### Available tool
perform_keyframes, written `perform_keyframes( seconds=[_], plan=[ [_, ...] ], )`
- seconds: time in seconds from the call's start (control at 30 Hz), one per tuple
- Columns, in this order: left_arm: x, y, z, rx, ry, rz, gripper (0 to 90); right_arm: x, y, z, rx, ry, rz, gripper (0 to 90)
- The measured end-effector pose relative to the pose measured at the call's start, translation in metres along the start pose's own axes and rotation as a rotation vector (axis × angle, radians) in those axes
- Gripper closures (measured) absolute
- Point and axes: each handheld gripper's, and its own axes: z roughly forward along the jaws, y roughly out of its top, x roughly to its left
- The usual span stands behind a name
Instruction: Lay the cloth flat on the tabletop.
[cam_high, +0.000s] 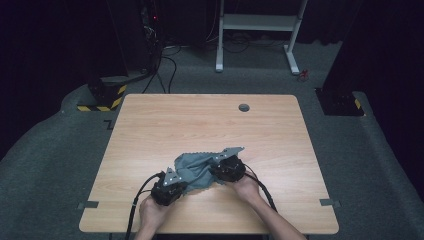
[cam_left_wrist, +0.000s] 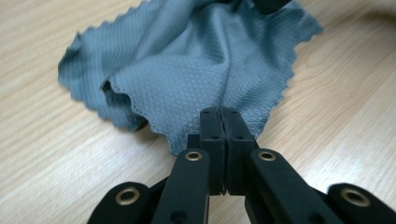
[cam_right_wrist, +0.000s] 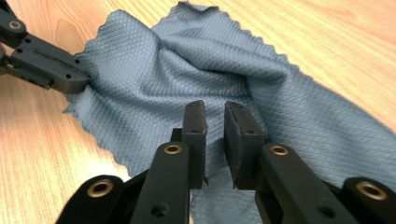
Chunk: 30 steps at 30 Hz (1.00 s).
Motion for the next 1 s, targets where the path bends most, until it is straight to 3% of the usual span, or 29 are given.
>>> perform_keyframes(
  seconds=[0.13, 0.27, 0.3, 0.33, 0.4, 0.63, 0.67, 0.73, 0.83, 1.0],
  plan=[
    [0.001, -0.004, 0.000, -0.003, 0.005, -0.010, 82.6, -0.003, -0.010, -0.008, -0.022, -0.011, 0.030, 76.8],
    [0.002, -0.006, 0.004, -0.030, 0.027, -0.041, 67.6, -0.006, -0.026, -0.024, -0.025, -0.058, 0.045, 76.9],
    [0.003, -0.006, 0.006, -0.038, 0.045, -0.046, 67.6, -0.007, -0.030, -0.026, -0.025, -0.065, 0.047, 76.9],
    [0.003, -0.006, 0.009, -0.043, 0.068, -0.060, 56.8, -0.008, -0.039, -0.033, -0.029, -0.084, 0.058, 76.1],
    [0.004, -0.007, 0.013, -0.047, 0.084, -0.065, 52.7, -0.006, -0.043, -0.034, -0.036, -0.092, 0.062, 74.0],
    [0.007, -0.014, 0.016, -0.079, 0.089, -0.102, 46.1, 0.004, -0.047, -0.019, 0.006, -0.114, 0.003, 72.7],
    [0.007, -0.014, 0.016, -0.077, 0.093, -0.101, 44.3, 0.008, -0.051, -0.017, -0.002, -0.136, -0.025, 73.9],
    [0.007, -0.014, 0.016, -0.078, 0.095, -0.102, 44.0, 0.008, -0.051, -0.018, -0.005, -0.137, -0.028, 75.2],
    [0.008, -0.013, 0.016, -0.075, 0.102, -0.100, 41.7, 0.011, -0.055, -0.021, -0.002, -0.151, -0.065, 87.0],
    [0.008, -0.013, 0.016, -0.075, 0.104, -0.099, 40.8, 0.009, -0.059, -0.027, 0.006, -0.161, -0.070, 89.1]
  ],
)
